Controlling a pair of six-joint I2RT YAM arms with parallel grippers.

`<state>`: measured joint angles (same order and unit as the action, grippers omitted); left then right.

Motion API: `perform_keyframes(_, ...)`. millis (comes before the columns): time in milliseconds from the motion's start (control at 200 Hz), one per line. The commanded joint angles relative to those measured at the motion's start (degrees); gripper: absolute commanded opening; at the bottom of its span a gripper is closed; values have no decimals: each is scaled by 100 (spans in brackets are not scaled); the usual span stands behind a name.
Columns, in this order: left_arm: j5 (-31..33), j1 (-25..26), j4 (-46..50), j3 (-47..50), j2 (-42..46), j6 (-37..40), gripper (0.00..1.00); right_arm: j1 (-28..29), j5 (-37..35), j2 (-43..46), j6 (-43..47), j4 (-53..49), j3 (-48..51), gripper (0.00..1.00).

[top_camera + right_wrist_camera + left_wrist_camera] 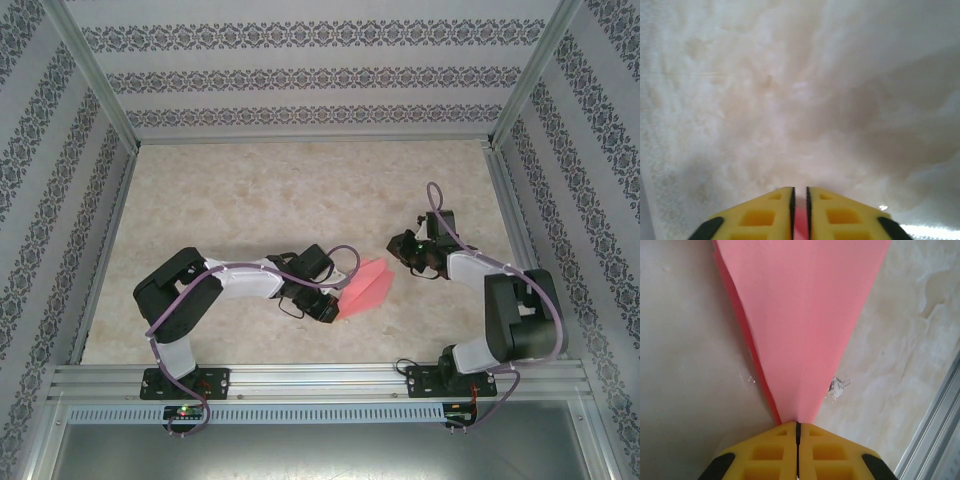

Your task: Fold a paper plane with a square sheet of paper (pick it up from the middle)

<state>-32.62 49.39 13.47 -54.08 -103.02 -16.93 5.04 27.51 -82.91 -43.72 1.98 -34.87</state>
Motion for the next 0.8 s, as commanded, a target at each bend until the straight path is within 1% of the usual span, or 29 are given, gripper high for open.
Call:
perform_keyframes(0, 145, -3, 903, -33, -186, -60, 11, 78, 389, 350, 136, -326, 56, 24)
perform_keyframes(105, 106, -8, 847, -137, -68, -140, 13, 227, 542, 646, 271, -584, 271, 36)
perform_keyframes(145, 73, -8, 813, -185, -20, -175, 14, 271, 629, 756, 179, -505, 396, 38)
perform_keyframes(195, 6, -8, 772, -254, 24, -227, 17, 337, 744, 872, 55, -410, 512, 39)
perform_keyframes(305, -40, -12, 798, -463, 128, -285, 22, 588, 732, 1103, -6, -564, 593, 42)
perform_keyframes(400, 102, -16, 926, -646, 242, -217, 29, 673, 687, 1255, -68, -692, 750, 44)
perform_keyframes(485, 239, -73, 1041, -824, 205, -178, 33, 785, 656, 1393, -214, -570, 903, 46)
perform_keyframes(684, 462, -195, 1018, -1071, 49, -135, 40, 879, 400, 1793, -233, -860, 1107, 49)
perform_keyframes(794, 418, -310, 964, -1229, -61, -50, 43, 866, 386, 1902, -224, -914, 1161, 51)
